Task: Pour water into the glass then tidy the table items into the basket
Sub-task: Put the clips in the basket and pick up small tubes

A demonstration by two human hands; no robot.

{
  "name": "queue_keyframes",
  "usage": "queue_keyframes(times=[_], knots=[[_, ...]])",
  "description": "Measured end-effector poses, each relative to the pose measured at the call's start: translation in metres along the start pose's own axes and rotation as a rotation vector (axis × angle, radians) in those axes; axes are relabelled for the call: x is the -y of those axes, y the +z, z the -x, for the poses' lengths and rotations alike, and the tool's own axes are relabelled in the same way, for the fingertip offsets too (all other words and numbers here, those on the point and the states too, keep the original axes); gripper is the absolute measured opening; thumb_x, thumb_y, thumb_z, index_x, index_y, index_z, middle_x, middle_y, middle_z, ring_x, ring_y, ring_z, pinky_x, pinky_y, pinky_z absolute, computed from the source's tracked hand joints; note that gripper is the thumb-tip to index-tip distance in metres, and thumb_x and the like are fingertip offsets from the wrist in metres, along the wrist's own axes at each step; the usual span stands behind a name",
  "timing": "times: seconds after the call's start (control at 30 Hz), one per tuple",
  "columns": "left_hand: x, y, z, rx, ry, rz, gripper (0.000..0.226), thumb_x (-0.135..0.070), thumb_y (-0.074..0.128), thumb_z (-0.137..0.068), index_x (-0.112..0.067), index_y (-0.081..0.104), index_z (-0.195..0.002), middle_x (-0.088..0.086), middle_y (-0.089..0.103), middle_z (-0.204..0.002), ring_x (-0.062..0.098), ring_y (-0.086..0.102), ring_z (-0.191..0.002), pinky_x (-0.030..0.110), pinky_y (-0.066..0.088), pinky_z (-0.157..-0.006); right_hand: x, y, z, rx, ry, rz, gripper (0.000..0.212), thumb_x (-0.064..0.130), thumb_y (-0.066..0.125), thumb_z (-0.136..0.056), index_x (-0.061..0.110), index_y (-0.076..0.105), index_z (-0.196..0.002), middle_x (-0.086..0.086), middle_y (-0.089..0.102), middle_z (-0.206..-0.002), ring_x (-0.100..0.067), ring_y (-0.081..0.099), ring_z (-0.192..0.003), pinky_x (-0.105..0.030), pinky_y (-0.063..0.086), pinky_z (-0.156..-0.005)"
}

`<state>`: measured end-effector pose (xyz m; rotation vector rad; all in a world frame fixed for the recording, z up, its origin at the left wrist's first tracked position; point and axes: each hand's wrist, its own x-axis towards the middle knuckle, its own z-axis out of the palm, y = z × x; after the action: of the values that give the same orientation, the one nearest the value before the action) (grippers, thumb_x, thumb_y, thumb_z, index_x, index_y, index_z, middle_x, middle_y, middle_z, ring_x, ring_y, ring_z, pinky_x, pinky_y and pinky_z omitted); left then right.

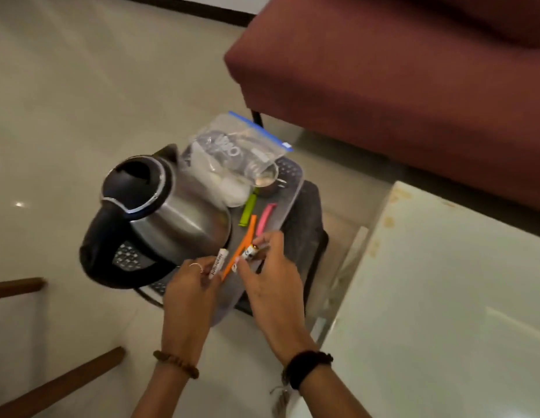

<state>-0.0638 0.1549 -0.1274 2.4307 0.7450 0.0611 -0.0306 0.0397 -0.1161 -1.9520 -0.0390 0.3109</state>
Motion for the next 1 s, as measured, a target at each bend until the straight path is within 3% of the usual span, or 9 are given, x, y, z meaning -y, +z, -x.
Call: queue_keyframes(times=[0.07, 0.13, 0.23, 0.37, 0.5, 0.63, 0.7, 0.87, 1.0], knots=[[0.018, 0.004, -0.015, 0.135, -0.013, -0.113, 0.018, -0.020, 0.058, -0.087, -0.010, 0.068, -0.099, 0.013, 0.068, -0.098, 0.029, 0.061, -0.095, 0.030, 0.043, -0.079, 0.001, 0.027, -0.014, 0.044, -0.018, 0.222, 0.026, 0.022, 0.052, -0.089, 0.025, 0.038, -0.111, 0.010, 0.057, -0.077, -0.007, 0.056, -0.061, -0.014, 0.032, -0.047], [0.029, 0.010, -0.022, 0.230, -0.025, -0.150, 0.020, -0.016, 0.056, -0.087, -0.005, 0.064, -0.102, 0.015, 0.065, -0.106, 0.030, 0.059, -0.101, 0.036, 0.047, -0.087, -0.002, 0.046, -0.022, 0.104, -0.012, 0.499, 0.045, 0.015, 0.047, -0.089, 0.014, 0.032, -0.131, -0.004, 0.065, -0.094, -0.026, 0.064, -0.083, -0.029, 0.035, -0.058], [0.033, 0.014, -0.024, 0.245, -0.052, -0.140, 0.022, -0.016, 0.057, -0.086, -0.004, 0.061, -0.105, 0.015, 0.061, -0.112, 0.031, 0.058, -0.105, 0.043, 0.048, -0.088, -0.006, 0.058, -0.028, 0.182, -0.001, 0.765, 0.037, 0.011, 0.042, -0.091, 0.005, 0.037, -0.127, -0.012, 0.064, -0.107, -0.033, 0.062, -0.097, -0.033, 0.030, -0.062], [0.027, 0.015, -0.015, 0.235, 0.008, -0.228, 0.026, -0.021, 0.053, -0.090, -0.011, 0.059, -0.112, 0.008, 0.059, -0.116, 0.026, 0.054, -0.110, 0.043, 0.049, -0.087, -0.004, 0.053, -0.030, 0.226, -0.028, 0.736, 0.017, 0.006, 0.040, -0.093, 0.007, 0.054, -0.103, -0.014, 0.064, -0.104, -0.034, 0.061, -0.095, -0.034, 0.032, -0.063], [0.002, 0.019, 0.008, 0.125, 0.167, -0.187, 0.020, -0.013, 0.055, -0.088, -0.004, 0.063, -0.103, 0.015, 0.063, -0.106, 0.033, 0.057, -0.100, 0.047, 0.050, -0.081, -0.011, 0.019, -0.019, 0.085, -0.127, 0.497, 0.013, 0.018, 0.041, -0.096, 0.012, 0.052, -0.100, -0.007, 0.065, -0.094, -0.028, 0.063, -0.083, -0.031, 0.037, -0.060], [-0.048, 0.048, 0.049, 0.044, 0.347, -0.139, 0.012, -0.008, 0.063, -0.083, -0.010, 0.068, -0.094, 0.010, 0.068, -0.090, 0.026, 0.063, -0.082, 0.022, 0.041, -0.072, -0.052, -0.061, 0.014, -0.063, -0.089, 0.318, 0.012, 0.033, 0.044, -0.095, 0.022, 0.047, -0.092, 0.007, 0.051, -0.068, -0.017, 0.058, -0.063, -0.027, 0.038, -0.051], [-0.078, 0.074, 0.080, 0.075, 0.417, -0.079, 0.012, -0.006, 0.066, -0.081, -0.011, 0.068, -0.091, 0.007, 0.070, -0.086, 0.022, 0.064, -0.079, 0.018, 0.038, -0.076, -0.089, -0.110, 0.041, -0.114, 0.002, 0.282, 0.009, 0.034, 0.047, -0.094, 0.025, 0.048, -0.092, 0.012, 0.044, -0.058, -0.008, 0.050, -0.052, -0.016, 0.040, -0.049], [-0.169, 0.175, 0.193, 0.403, 0.543, 0.036, 0.014, -0.019, 0.063, -0.086, -0.024, 0.066, -0.098, -0.018, 0.061, -0.095, -0.012, 0.048, -0.087, -0.008, 0.026, -0.085, -0.190, -0.246, 0.134, -0.332, 0.227, 0.267, 0.009, 0.031, 0.053, -0.091, 0.035, 0.046, -0.086, 0.005, 0.036, -0.042, -0.012, 0.040, -0.043, -0.018, 0.035, -0.045], [-0.253, 0.251, 0.305, 0.706, 0.768, 0.031, 0.019, -0.024, 0.050, -0.091, -0.025, 0.065, -0.104, -0.014, 0.065, -0.102, -0.010, 0.048, -0.092, -0.007, 0.028, -0.083, -0.247, -0.354, 0.224, -0.583, 0.371, 0.240, 0.010, 0.026, 0.056, -0.089, 0.033, 0.050, -0.086, 0.008, 0.043, -0.045, -0.009, 0.043, -0.044, -0.015, 0.036, -0.047]])
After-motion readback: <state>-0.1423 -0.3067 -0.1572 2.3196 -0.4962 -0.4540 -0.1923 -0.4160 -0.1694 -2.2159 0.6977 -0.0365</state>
